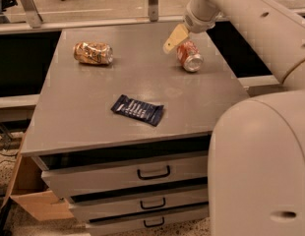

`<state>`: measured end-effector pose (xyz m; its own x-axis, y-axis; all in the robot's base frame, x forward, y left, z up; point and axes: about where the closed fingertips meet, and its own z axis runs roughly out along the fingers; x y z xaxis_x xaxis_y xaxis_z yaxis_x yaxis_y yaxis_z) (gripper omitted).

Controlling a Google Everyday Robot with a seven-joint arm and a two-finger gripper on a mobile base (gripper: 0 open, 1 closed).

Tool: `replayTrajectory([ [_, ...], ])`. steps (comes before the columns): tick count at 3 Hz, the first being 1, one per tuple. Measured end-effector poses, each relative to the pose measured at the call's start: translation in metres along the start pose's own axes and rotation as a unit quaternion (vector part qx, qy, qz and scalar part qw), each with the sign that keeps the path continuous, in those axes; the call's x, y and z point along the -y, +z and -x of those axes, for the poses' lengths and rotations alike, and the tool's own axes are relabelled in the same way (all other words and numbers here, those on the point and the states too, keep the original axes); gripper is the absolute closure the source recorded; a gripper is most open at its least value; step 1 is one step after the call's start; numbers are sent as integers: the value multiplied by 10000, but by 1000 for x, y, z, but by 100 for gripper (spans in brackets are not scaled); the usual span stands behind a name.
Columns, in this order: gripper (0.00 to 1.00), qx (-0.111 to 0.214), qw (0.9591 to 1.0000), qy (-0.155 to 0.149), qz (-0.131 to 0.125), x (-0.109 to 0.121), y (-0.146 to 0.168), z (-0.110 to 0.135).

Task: Place coke can upright

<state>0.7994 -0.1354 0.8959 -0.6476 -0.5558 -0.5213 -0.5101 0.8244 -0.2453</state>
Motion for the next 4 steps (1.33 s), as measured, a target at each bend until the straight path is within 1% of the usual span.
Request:
replayTrajectory([
  [1,0,-327,9991,256,-132,3,17,-9],
  [2,0,-628,9969,432,-182,2,28,-16],
  [3,10,-982,9933,577,-168,-2,36,-23],
  [4,30,-1237,9902,624,-149,-4,39,-28],
])
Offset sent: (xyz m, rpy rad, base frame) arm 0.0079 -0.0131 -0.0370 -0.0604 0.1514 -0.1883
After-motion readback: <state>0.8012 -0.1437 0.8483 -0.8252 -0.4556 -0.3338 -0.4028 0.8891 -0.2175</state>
